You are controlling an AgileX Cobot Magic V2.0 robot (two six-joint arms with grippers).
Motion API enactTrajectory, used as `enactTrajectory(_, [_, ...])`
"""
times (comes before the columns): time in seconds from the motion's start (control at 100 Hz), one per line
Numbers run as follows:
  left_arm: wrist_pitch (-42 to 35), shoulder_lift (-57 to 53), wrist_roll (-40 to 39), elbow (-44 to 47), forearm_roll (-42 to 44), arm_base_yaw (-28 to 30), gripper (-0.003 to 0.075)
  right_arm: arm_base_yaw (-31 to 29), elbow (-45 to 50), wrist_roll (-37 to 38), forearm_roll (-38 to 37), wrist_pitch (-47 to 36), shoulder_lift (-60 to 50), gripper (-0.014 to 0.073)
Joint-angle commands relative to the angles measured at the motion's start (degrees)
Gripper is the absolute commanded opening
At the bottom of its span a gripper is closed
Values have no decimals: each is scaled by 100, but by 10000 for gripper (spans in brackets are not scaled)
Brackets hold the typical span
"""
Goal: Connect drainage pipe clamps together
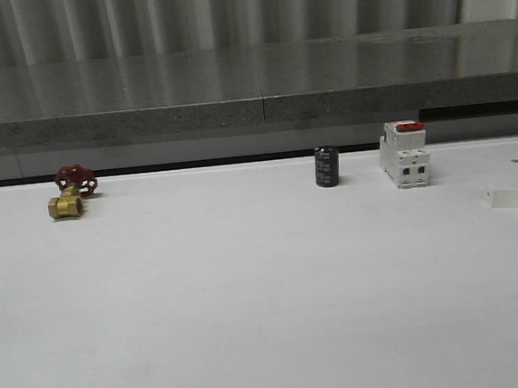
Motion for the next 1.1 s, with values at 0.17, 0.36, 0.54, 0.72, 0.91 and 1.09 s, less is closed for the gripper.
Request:
enactTrajectory(0.17, [-474,-181,-23,213,-17,1,-20,-38,-88,-48,0,-483,-117,-69])
enactTrajectory(0.36, [-474,-181,-23,168,6,1,-20,-38,-88,-48,0,-483,-117,-69])
enactTrajectory(0.54, [0,-66,-23,-309,-37,1,-20,-38,-88,-48,0,-483,-117,-69])
enactTrajectory(0.72, [1274,570,-23,-1414,-50,1,-20,-38,-88,-48,0,-483,-117,-69])
enactTrajectory(0.91, [3475,1795,-23,-2878,-114,1,-20,-38,-88,-48,0,-483,-117,-69])
enactTrajectory(1.09, [4435,2746,-23,-3788,-114,1,-20,-38,-88,-48,0,-483,-117,-69])
